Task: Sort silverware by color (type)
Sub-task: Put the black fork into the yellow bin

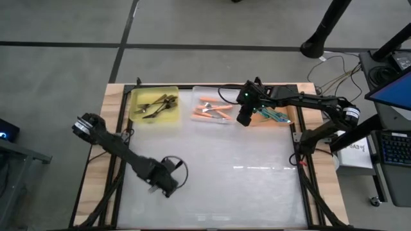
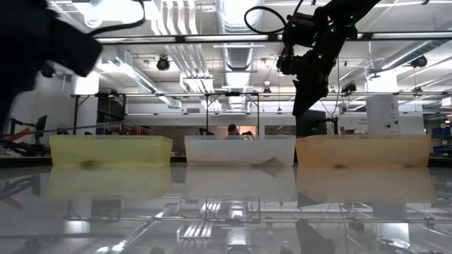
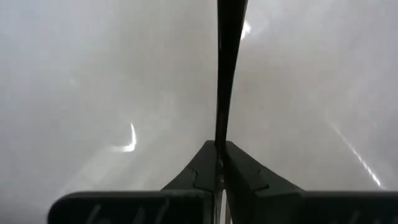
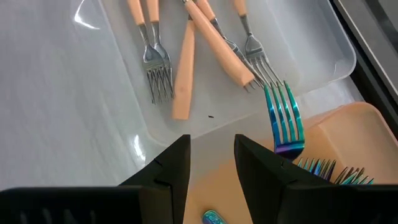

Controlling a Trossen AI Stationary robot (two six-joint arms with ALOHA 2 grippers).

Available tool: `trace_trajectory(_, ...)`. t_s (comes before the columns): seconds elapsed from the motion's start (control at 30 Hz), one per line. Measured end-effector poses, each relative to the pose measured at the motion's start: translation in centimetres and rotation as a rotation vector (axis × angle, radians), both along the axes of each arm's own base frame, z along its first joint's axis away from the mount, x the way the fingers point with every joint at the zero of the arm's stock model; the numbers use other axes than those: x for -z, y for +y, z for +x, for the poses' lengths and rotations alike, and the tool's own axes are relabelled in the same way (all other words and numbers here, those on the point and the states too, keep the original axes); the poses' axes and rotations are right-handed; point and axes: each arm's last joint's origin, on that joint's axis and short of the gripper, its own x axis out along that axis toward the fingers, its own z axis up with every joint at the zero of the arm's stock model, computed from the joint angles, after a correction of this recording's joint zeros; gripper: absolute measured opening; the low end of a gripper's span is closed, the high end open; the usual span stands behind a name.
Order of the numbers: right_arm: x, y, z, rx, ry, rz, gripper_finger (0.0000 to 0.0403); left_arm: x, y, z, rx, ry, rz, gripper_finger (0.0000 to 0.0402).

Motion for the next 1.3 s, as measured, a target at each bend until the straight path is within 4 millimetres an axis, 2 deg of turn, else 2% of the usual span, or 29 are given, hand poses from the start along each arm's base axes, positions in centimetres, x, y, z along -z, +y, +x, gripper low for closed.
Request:
trace_trajectory(0.2,0.0,0.0,0.0,-0.017,0.004,-0.008,0.0116,-1.5,5.2,1.9,0.035,-0.084,0.152,0.0)
trace_trajectory(0.43,0.0,0.0,0.0,-0.021,0.007,-0.01,0.0116,-3.2,13.1,3.2,0.031,-0.126,0.426,0.0)
trace_trajectory(0.63,0.1,0.0,-0.1,-0.021,0.015,-0.006,0.0116,-4.6,20.0,2.9,-0.012,-0.093,0.619,0.0)
trace_trajectory(0.83,0.1,0.1,-0.1,-0.02,0.019,-0.004,0.0116,-5.6,25.6,1.6,-0.044,-0.014,0.735,0.0)
trace_trajectory(1.03,0.1,0.1,-0.1,-0.019,0.019,-0.003,0.0116,-5.5,29.5,-0.2,-0.078,0.12,0.79,0.0)
trace_trajectory(1.17,0.1,0.1,-0.1,-0.018,0.018,-0.003,0.0116,-4.2,31.2,-1.1,-0.076,0.221,0.776,0.0)
trace_trajectory(1.3,0.1,0.1,-0.1,-0.014,0.017,-0.001,0.0116,-2.1,32.6,-2.2,-0.102,0.313,0.73,0.0002)
